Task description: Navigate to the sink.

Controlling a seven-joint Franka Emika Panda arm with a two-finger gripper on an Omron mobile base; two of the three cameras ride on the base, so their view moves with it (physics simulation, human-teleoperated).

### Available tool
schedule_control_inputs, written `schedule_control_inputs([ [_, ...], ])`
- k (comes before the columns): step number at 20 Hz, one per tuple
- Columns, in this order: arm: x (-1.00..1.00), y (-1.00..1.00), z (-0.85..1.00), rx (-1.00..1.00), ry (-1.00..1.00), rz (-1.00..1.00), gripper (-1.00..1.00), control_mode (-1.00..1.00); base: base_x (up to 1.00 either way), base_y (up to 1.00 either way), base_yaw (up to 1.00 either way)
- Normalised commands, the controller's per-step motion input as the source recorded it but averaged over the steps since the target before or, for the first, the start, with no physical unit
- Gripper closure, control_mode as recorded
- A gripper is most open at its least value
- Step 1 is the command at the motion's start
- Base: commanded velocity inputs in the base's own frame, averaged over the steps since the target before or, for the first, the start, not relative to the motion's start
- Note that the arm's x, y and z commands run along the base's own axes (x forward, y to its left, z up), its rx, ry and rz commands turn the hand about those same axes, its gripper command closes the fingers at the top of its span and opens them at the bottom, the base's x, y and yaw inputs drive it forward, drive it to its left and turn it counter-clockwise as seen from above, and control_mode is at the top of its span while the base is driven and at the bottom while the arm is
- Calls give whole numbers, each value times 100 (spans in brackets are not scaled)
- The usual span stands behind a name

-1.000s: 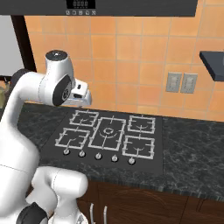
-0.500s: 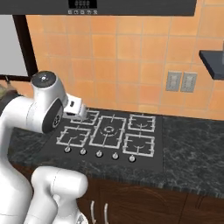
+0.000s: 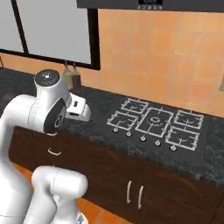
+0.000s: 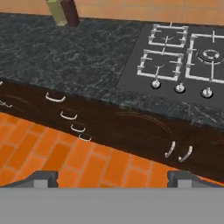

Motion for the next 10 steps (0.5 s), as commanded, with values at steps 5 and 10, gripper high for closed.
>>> schedule_control_inputs([
  [5, 0, 0, 0, 0, 0, 0, -100, 100, 0, 13, 100],
  [10, 0, 0, 0, 0, 0, 0, -100, 100, 0, 2, 100],
])
